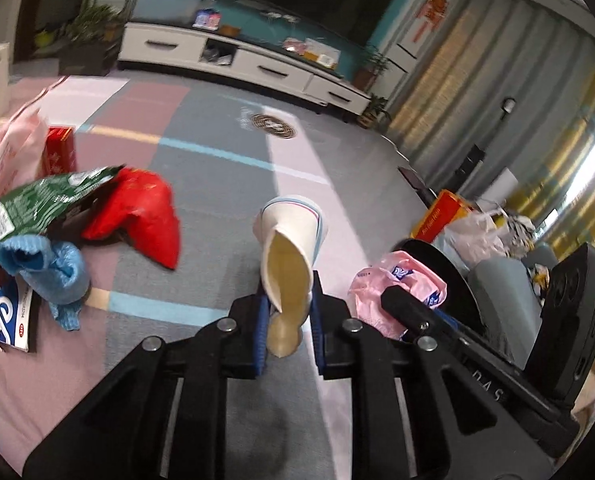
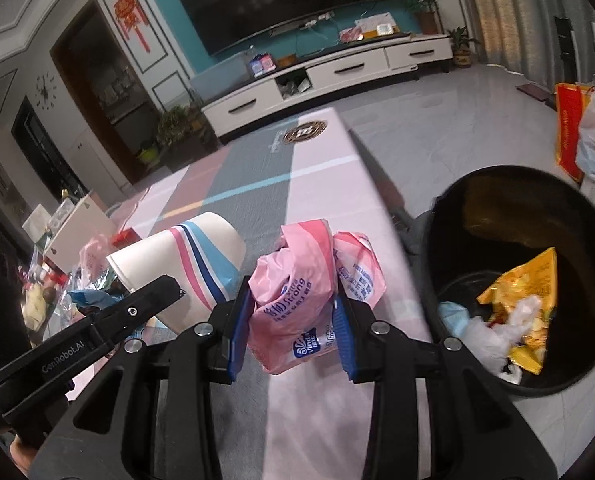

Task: Collect trash
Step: 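Carry paper cup and pink bag to the bin and open both tools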

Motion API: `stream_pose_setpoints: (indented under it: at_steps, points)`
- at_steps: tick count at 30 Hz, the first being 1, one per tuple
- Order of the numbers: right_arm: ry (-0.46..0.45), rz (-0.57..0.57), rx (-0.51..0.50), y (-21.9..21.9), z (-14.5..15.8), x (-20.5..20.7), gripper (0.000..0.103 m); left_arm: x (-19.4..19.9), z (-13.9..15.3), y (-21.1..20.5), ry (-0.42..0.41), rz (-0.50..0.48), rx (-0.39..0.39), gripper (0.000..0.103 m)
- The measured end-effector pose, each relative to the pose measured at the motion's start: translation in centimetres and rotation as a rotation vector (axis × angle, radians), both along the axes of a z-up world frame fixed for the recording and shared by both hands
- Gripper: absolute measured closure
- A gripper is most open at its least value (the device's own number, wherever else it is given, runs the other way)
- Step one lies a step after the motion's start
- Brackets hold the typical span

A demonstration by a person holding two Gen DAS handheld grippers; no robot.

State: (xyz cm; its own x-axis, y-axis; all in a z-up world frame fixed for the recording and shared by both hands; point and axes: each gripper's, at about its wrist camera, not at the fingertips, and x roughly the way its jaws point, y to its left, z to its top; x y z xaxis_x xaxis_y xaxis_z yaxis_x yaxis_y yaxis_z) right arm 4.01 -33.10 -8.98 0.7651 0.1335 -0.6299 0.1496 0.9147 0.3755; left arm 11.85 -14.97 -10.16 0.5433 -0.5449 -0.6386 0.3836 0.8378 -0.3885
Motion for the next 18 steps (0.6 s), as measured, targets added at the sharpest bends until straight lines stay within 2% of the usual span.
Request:
stream_pose_setpoints:
  at_steps: [9,18]
  points:
    - [-0.052,-0.163,-0.022,-5.6,1.7,-5.2,0.066,-3.0,2.3,-5.4,-0.059,-0.178,0.020,0.081]
    - [-0.033,-0.320,0.015,-11.4,0.3,-7.9,0.065,-4.7,2.5,-13.1,-0.094,-0.349,0.078,0.078]
